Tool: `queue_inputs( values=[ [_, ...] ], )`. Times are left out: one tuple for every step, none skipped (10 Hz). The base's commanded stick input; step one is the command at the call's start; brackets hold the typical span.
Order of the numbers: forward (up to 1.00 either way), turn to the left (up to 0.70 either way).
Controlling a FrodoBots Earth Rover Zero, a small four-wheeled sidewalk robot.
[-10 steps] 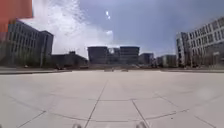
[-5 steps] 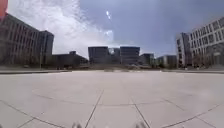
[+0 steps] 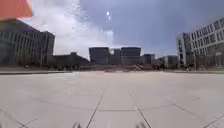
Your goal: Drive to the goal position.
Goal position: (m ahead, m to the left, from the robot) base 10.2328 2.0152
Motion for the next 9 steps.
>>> queue_inputs(
  values=[
    [0.45, 0.08],
    [0.45, 0.07],
    [0.45, 0.07],
    [0.45, 0.07],
    [0.45, 0.07],
    [0.45, 0.07],
    [0.45, 0.07],
    [0.45, 0.07],
    [0.45, 0.07]
  ],
)
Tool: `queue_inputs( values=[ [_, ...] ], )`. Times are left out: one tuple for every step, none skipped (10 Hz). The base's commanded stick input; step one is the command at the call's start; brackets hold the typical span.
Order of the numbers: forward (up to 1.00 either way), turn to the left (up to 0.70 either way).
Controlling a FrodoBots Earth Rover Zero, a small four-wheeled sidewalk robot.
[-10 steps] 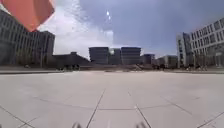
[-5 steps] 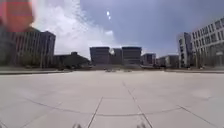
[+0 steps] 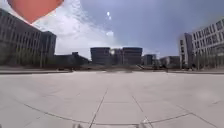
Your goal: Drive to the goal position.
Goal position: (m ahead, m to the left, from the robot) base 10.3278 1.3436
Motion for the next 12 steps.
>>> queue_inputs(
  values=[
    [0.45, 0.07],
    [0.45, 0.07],
    [0.45, 0.07],
    [0.45, 0.07],
    [0.45, 0.07],
    [0.45, 0.07],
    [0.45, 0.07],
    [0.45, 0.07],
    [0.45, 0.07],
    [0.45, 0.06],
    [0.45, 0.06],
    [0.45, 0.06]
  ],
)
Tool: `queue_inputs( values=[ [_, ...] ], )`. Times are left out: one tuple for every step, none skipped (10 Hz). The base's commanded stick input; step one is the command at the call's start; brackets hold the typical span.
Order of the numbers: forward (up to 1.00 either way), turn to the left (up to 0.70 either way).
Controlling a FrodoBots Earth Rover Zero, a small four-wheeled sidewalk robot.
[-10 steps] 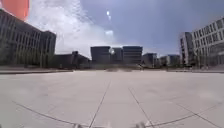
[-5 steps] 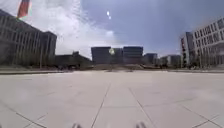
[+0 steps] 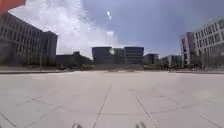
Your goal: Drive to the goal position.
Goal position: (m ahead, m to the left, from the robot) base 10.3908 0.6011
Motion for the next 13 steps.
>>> queue_inputs(
  values=[
    [0.45, 0.06],
    [0.45, 0.06],
    [0.45, 0.06],
    [0.45, 0.06],
    [0.45, 0.07],
    [0.45, 0.06],
    [0.45, 0.06],
    [0.45, 0.05],
    [0.45, 0.06],
    [0.45, 0.06],
    [0.45, 0.06],
    [0.45, 0.06],
    [0.45, 0.06]
  ],
)
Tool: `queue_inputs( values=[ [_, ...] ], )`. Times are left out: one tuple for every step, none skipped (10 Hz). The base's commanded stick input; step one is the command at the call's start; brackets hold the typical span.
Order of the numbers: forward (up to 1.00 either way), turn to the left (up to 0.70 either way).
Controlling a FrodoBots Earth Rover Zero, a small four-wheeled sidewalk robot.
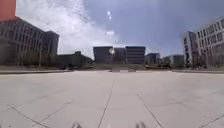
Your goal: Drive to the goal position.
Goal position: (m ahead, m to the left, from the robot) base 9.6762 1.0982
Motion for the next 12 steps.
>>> queue_inputs(
  values=[
    [0.45, 0.06],
    [0.45, 0.06],
    [0.45, 0.06],
    [0.45, 0.06],
    [0.45, 0.05],
    [0.45, 0.06],
    [0.45, 0.05],
    [0.45, 0.06],
    [0.45, 0.06],
    [0.45, 0.06],
    [0.45, 0.06],
    [0.45, 0.06]
  ],
)
